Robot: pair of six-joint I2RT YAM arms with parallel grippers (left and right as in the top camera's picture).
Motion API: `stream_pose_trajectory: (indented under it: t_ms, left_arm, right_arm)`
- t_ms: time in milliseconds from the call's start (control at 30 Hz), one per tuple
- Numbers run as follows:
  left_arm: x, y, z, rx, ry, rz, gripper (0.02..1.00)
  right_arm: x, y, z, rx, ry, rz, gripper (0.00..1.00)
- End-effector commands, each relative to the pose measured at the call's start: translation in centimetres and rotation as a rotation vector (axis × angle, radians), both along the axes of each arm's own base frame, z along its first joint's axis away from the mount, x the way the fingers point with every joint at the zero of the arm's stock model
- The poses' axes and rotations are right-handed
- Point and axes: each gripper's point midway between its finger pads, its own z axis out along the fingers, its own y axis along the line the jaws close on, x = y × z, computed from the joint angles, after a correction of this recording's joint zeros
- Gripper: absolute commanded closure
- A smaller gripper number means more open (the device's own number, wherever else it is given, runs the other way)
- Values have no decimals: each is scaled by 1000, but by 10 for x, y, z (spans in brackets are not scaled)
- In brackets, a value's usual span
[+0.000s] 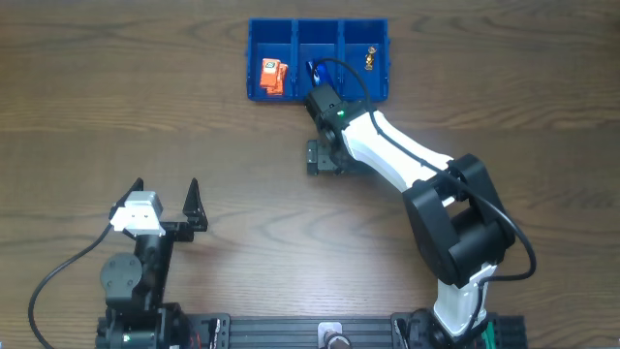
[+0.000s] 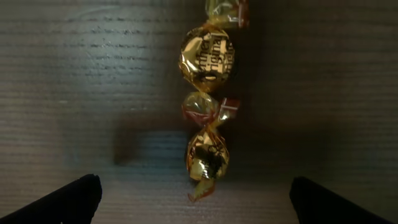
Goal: Sort Candies Into Trays
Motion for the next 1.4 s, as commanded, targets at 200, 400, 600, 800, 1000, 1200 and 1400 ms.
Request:
stream_pose_trajectory:
  t_ms: [200, 400, 600, 800, 1000, 1200, 1400]
  left_arm:
    - [-1, -4, -16, 4, 46, -23, 20]
    - [-1, -4, -16, 4, 46, -23, 20]
    - [-1, -4, -16, 4, 46, -23, 20]
    - [-1, -4, -16, 4, 47, -23, 23]
    - [-1, -4, -16, 4, 46, -23, 20]
    - [-1, -4, -16, 4, 46, -23, 20]
    - [-1, -4, -16, 4, 46, -23, 23]
  right_arm:
    - [9, -5, -13, -14, -19, -31, 1]
    - [12, -5, -13, -9, -27, -36, 27]
    - [13, -7, -17, -5, -33, -44, 95]
    - [10, -12, -24, 8, -18, -60, 303]
    - [10, -12, -24, 8, -18, -59, 577]
    - [10, -12, -23, 8, -19, -58, 687]
    - [9, -12, -24, 5, -15, -57, 787]
